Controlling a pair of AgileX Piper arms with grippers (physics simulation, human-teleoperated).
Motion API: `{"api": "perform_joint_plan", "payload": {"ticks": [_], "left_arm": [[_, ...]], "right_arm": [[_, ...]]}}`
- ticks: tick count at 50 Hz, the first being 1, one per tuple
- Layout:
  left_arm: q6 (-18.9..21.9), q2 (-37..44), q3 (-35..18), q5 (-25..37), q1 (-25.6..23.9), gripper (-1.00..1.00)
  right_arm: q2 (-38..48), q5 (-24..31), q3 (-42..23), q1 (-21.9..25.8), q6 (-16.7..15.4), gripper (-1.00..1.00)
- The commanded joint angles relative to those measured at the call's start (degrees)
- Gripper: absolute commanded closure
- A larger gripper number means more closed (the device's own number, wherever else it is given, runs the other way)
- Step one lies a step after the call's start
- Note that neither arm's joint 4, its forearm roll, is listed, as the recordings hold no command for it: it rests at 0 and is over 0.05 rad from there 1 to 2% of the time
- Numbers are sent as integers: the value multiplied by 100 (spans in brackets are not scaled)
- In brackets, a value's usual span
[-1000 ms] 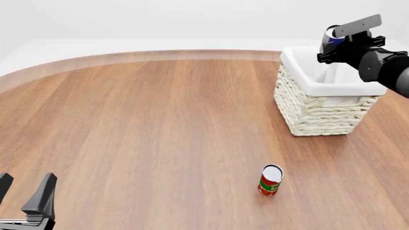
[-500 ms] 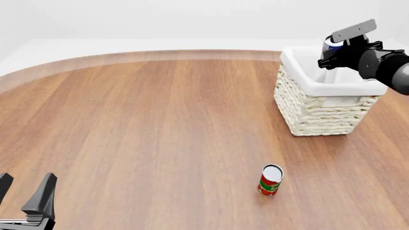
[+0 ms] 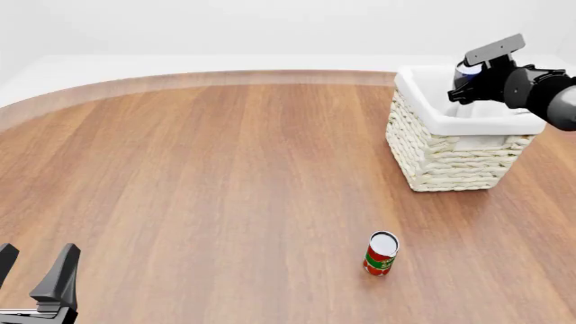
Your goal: Pick up the alphabet soup and the cream cheese box, and put them in the basket.
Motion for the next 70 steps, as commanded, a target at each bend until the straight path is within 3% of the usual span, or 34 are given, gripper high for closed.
{"api": "perform_joint_plan", "payload": {"ticks": [1,37,64,65,70], "left_arm": [[0,0,0,0,0,-100],[0,0,0,0,0,-100],[0,0,0,0,0,-100],[0,0,0,0,0,-100],[0,0,0,0,0,-100]], "right_arm": [[101,234,-237,-32,110,100],[573,966,-802,53,-15,100],[617,1051,-815,-107,-90,100],[645,1137,-886,-135,59,-100],[620,1096,-857,-133,56,-100]]}}
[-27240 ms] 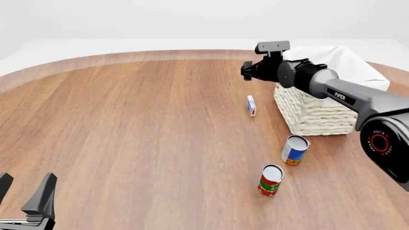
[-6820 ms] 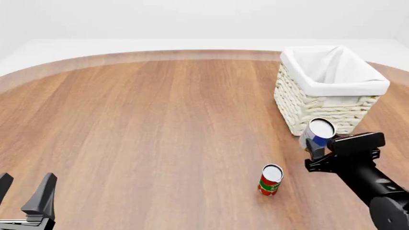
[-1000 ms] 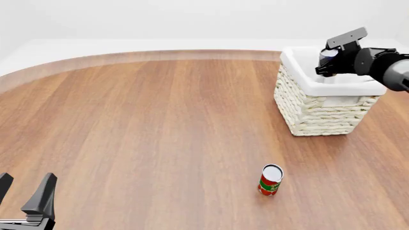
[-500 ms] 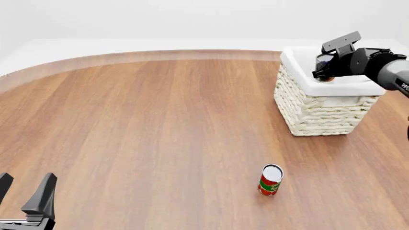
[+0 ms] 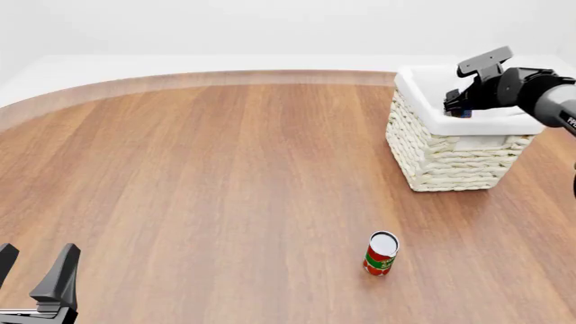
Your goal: Pick up the alphabet soup and the cream cheese box, and put them in the basket.
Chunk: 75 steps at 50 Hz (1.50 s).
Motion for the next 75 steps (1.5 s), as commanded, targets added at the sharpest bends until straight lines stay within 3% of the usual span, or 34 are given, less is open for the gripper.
{"api": "perform_joint_plan", "payload": {"ticks": [1,21,75], "left_arm": [[0,0,0,0,0,-100],[0,0,0,0,0,-100],[0,0,0,0,0,-100]], "right_arm": [[-53,-5,-32,-80,177,-100],[-170,-178,59,-2,338,-100],[-1141,-1739,1137,394,1091,-100]]}}
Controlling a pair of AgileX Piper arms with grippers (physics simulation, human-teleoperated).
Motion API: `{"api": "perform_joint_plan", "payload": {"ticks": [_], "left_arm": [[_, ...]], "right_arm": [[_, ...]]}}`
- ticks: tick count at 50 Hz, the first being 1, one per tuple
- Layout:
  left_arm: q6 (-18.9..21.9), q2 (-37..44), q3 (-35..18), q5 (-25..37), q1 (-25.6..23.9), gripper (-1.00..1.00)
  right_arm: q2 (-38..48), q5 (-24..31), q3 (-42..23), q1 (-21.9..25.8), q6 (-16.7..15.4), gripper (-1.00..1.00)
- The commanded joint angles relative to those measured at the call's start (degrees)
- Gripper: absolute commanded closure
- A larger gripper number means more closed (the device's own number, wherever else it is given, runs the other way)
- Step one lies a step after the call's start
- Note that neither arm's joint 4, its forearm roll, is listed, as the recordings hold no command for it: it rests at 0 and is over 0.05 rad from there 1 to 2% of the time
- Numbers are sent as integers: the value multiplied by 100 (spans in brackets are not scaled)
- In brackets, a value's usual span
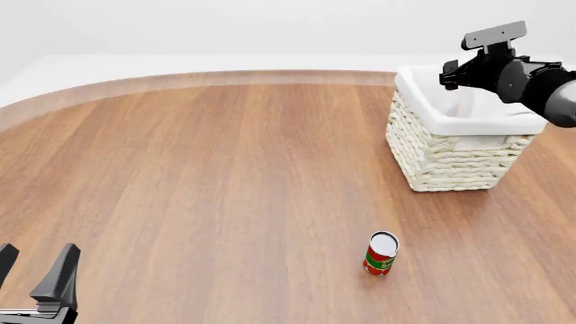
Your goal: Pick up the alphabet soup and the cream cheese box, and put them in the basket.
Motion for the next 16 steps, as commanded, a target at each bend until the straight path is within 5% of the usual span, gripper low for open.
{"api": "perform_joint_plan", "payload": {"ticks": [1,16], "left_arm": [[0,0,0,0,0,-100],[0,0,0,0,0,-100]], "right_arm": [[-195,-317,228,65,171,-100],[-406,-683,486,204,367,-100]]}}
